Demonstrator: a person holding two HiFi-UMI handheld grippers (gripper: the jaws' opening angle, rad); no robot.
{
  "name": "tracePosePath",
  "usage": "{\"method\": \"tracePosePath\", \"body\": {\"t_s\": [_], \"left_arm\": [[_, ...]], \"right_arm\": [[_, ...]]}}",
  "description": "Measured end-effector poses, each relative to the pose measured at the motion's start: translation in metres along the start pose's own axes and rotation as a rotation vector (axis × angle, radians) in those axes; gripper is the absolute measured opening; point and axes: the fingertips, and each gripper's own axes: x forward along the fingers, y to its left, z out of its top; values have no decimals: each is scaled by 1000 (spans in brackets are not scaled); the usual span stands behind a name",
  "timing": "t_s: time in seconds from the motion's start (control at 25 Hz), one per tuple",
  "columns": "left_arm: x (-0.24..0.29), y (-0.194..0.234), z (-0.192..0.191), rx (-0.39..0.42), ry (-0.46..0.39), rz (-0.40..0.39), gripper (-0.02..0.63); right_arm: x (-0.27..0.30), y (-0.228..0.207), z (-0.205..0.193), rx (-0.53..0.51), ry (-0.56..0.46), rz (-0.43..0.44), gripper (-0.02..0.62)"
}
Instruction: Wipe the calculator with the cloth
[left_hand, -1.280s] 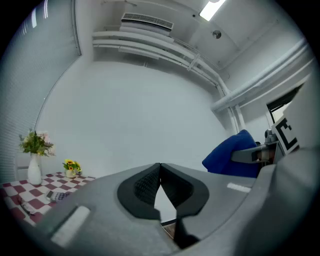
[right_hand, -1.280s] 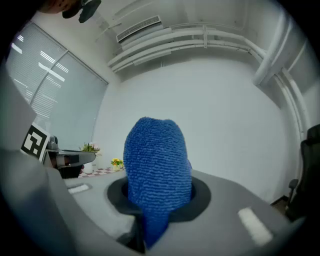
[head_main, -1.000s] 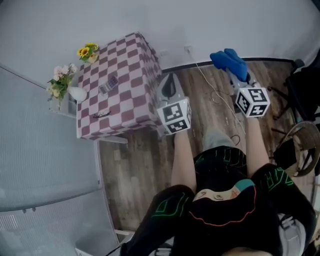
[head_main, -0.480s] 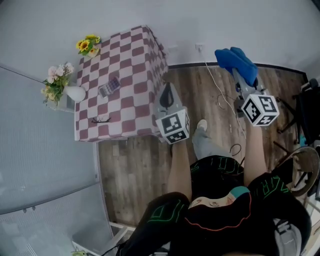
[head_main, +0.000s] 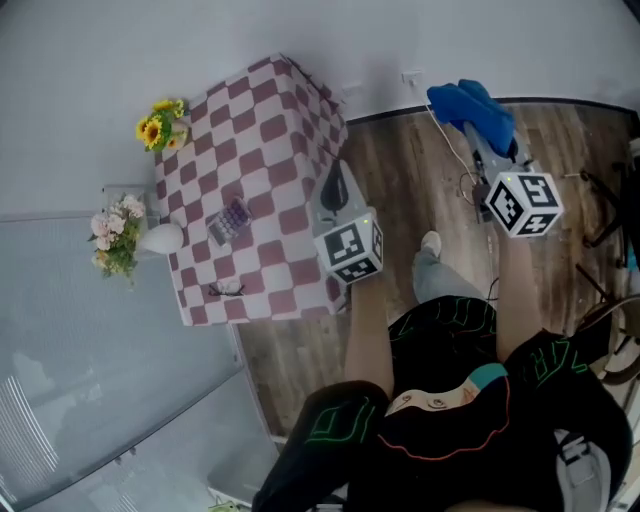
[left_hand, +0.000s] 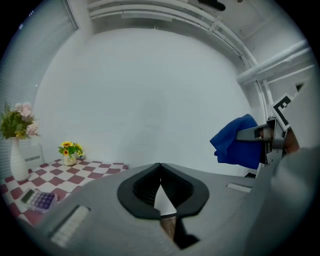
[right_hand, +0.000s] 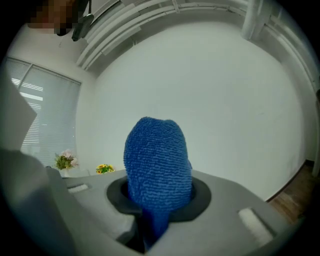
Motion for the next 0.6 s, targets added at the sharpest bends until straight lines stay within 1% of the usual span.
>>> {"method": "tracePosePath", "body": {"t_s": [0.2, 0.36, 0.44, 0.6], "left_arm": [[54, -6, 9, -5, 8, -21, 9], [93, 0, -6, 0, 36, -18, 9], [104, 7, -6, -1, 42, -13, 11], [114, 12, 3, -9, 44, -25, 9]], "right_arm": [[40, -32, 12, 1, -3, -30, 91], [79, -52, -9, 30, 22, -33, 91], [89, -52, -10, 27, 27, -34, 91], [95, -54, 4, 20, 4, -63, 91]]}}
